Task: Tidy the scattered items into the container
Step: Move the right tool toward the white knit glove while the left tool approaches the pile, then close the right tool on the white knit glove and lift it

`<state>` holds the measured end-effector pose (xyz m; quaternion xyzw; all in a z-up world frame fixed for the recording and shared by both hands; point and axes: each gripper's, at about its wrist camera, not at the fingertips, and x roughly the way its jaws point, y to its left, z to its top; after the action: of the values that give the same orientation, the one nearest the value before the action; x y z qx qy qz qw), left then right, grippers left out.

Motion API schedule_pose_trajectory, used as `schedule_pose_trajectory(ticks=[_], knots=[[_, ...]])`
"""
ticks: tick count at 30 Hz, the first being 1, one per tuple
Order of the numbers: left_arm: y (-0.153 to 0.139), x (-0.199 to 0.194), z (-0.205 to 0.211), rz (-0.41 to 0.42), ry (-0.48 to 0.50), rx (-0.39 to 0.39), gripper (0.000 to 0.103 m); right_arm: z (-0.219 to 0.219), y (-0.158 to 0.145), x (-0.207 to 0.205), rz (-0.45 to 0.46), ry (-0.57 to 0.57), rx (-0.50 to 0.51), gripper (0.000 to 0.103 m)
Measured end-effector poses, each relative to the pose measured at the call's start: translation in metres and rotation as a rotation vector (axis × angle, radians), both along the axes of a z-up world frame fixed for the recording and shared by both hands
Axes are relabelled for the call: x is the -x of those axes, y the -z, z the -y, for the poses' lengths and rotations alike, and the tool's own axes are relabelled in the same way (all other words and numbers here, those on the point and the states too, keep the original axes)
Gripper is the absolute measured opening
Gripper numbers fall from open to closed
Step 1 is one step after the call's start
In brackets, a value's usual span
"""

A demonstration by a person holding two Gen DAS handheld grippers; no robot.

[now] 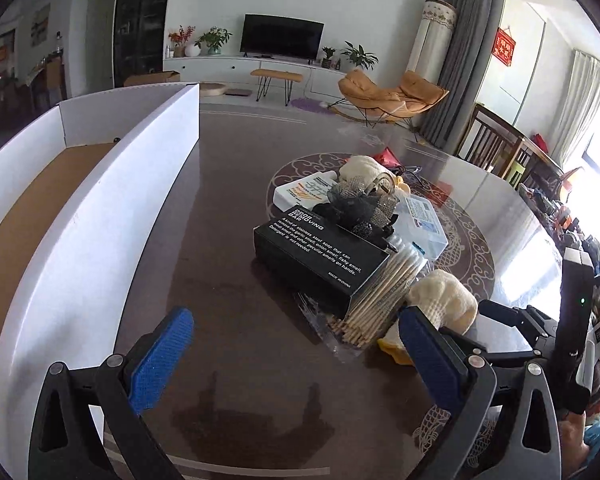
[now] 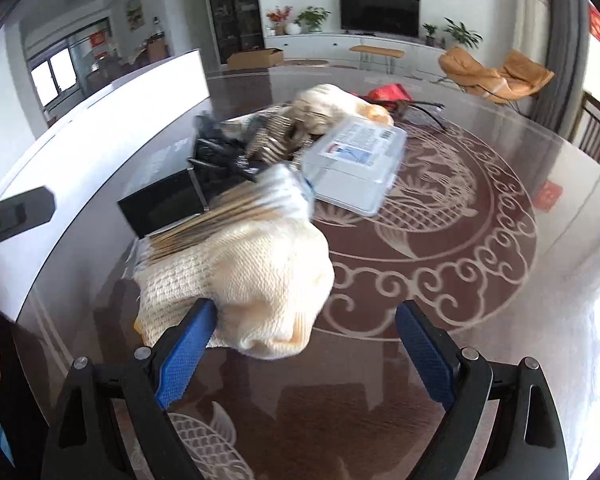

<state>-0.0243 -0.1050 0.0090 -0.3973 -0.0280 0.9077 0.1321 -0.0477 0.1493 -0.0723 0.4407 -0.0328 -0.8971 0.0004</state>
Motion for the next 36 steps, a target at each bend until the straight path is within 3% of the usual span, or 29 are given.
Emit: schedule_pose_trajectory(ticks=[2,4,9,11,14,17,21,25,27,31,33,36], knots=[[0.004,0.000,-0.009,0.010,0.031,0.023,0.103,-0.033,0.001,-0.010,0.019,0.116,-0.038,0.092],[0.009,0.001,-0.023,0.021,0.066,0.068,0.103,-0.054,0.003,-0.022,0.041,0.163,-0.078,0.092],[0.025,-0.003,-0.058,0.002,0.093,0.263,0.103,-0.056,0.001,-0.054,0.018,0.086,-0.026,0.092],[0.031,-0.004,-0.064,0.007,0.103,0.291,0.103,-0.042,-0.003,-0.065,-0.007,0.040,0.003,0.092],[0.036,-0.003,-0.064,0.018,0.111,0.293,0.103,-0.013,-0.010,-0.071,-0.058,-0.095,0.050,0.092],[0.033,-0.001,-0.059,0.013,0.090,0.271,0.103,0.009,-0.018,-0.063,-0.089,-0.137,0.003,0.092],[0.031,0.005,-0.051,0.026,0.062,0.224,0.103,0.013,-0.032,-0.030,-0.096,-0.093,0.072,0.092],[0.031,0.007,-0.050,0.027,0.056,0.213,0.103,0.012,-0.016,0.010,0.005,0.009,-0.066,0.092],[0.031,0.009,-0.049,0.030,0.052,0.183,0.103,-0.003,-0.010,0.006,-0.004,0.086,-0.114,0.092],[0.041,0.033,-0.059,0.066,0.070,0.094,0.103,-0.028,0.000,-0.009,-0.008,0.130,-0.033,0.092],[0.046,0.045,-0.067,0.061,0.061,0.124,0.103,-0.027,0.003,-0.012,0.005,0.116,-0.032,0.092],[0.051,0.062,-0.063,0.049,-0.050,0.174,0.103,-0.021,0.006,-0.010,0.015,0.085,-0.055,0.092]])
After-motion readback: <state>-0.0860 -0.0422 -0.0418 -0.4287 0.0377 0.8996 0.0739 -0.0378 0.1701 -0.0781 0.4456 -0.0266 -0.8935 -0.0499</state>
